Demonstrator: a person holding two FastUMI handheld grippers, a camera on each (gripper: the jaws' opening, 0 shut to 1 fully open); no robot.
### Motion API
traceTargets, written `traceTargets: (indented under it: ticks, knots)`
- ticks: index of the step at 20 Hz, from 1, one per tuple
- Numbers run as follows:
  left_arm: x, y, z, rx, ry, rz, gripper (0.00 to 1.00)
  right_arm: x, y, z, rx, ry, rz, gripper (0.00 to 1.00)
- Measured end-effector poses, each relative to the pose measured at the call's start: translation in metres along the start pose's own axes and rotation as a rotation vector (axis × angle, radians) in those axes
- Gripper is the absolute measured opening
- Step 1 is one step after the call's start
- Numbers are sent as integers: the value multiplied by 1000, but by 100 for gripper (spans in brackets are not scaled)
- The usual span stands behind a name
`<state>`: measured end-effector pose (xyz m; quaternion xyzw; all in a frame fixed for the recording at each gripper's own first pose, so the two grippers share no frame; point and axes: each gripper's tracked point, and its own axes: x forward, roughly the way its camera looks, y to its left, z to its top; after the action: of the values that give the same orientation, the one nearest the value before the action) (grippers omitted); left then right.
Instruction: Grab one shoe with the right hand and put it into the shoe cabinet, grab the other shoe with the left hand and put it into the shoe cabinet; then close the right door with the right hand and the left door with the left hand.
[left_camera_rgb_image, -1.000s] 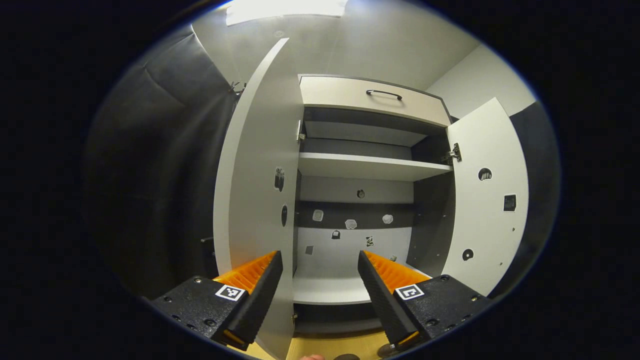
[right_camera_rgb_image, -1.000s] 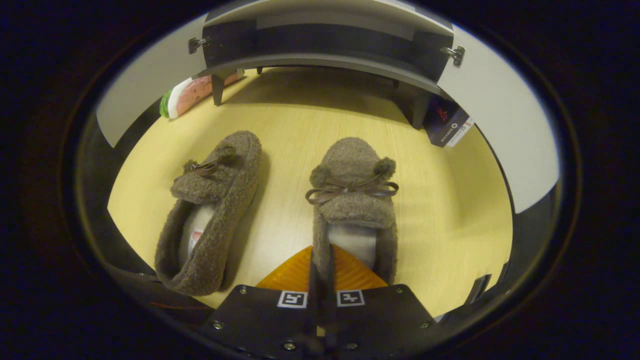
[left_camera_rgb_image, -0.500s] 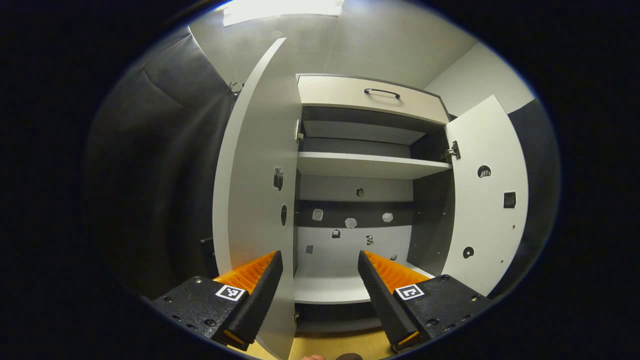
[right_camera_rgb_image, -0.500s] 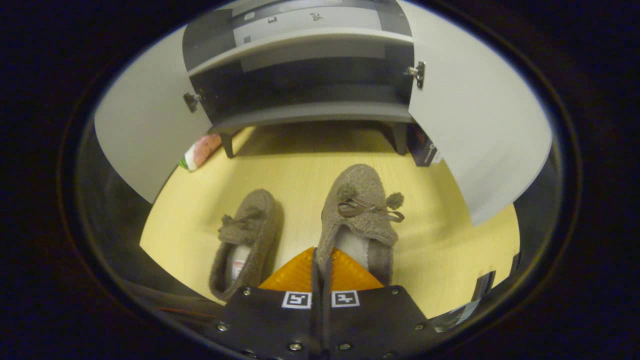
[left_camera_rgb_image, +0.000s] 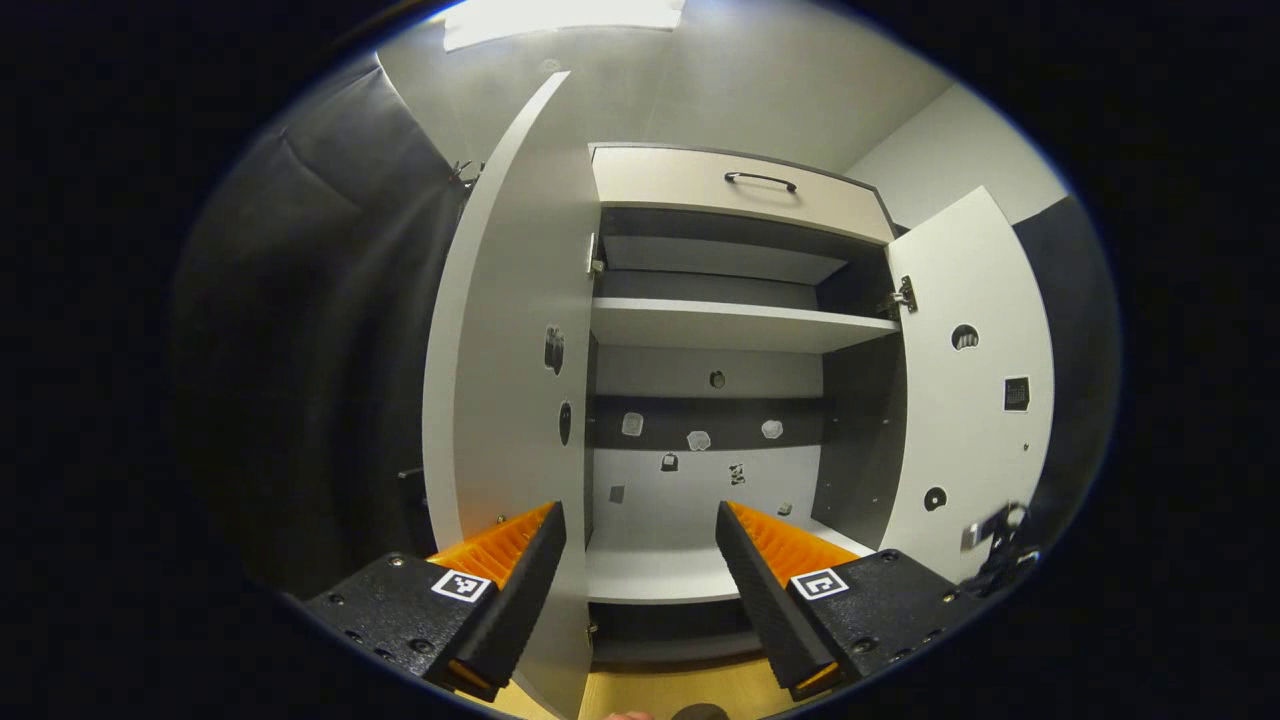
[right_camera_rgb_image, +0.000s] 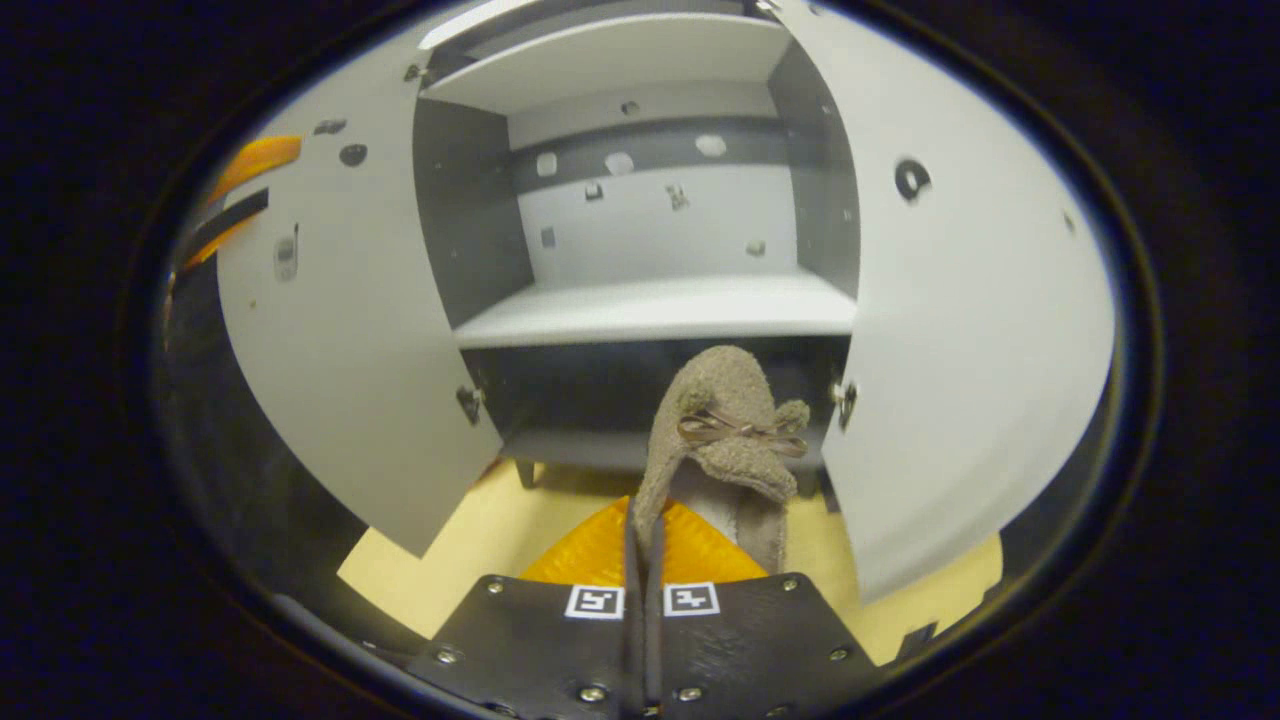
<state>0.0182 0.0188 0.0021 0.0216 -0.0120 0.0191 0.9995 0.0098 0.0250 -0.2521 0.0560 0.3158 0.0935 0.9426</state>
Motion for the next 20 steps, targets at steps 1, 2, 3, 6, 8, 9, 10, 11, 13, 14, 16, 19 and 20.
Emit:
traceTargets:
  ticks: [1, 2, 3, 6, 8, 9, 10, 11, 13, 14, 16, 19, 20]
  knots:
    - [0, 0, 0, 0, 0, -2, 93, 3, 2, 25, -18, -47, -1, 0]
    - [0, 0, 0, 0, 0, -6, 93, 10, 2, 51, -34, -86, -2, 0]
    - [-1, 0, 0, 1, -1, -8, 93, 19, 3, 67, -58, -114, -10, 0]
    - [-1, 0, 0, 1, -2, -15, 93, 47, -4, 120, -117, -184, -35, 0]
    - [-1, 1, 0, 3, -2, -19, 93, 69, -8, 145, -147, -211, -41, 0]
    - [-1, 0, 1, 1, -4, -20, 93, 81, -10, 158, -158, -218, -44, 0]
    - [-1, 0, 1, -1, -7, -23, 92, 93, -12, 167, -165, -220, -52, 0]
    - [-1, 0, 1, -3, -8, -24, 92, 105, -15, 175, -175, -223, -59, 0]
    - [-1, 0, 1, -1, -8, -29, 92, 130, -18, 189, -192, -224, -75, 0]
    - [0, 0, 0, 1, -8, -30, 92, 142, -20, 195, -203, -219, -85, 0]
    - [0, -1, 0, 2, -9, -35, 92, 161, -30, 192, -229, -190, -106, 0]
    - [0, -1, 2, -4, -17, -48, 92, 197, -41, 184, -262, -129, -131, 0]
    - [-1, -1, 2, -9, -21, -52, 91, 206, -43, 182, -265, -117, -136, 0]
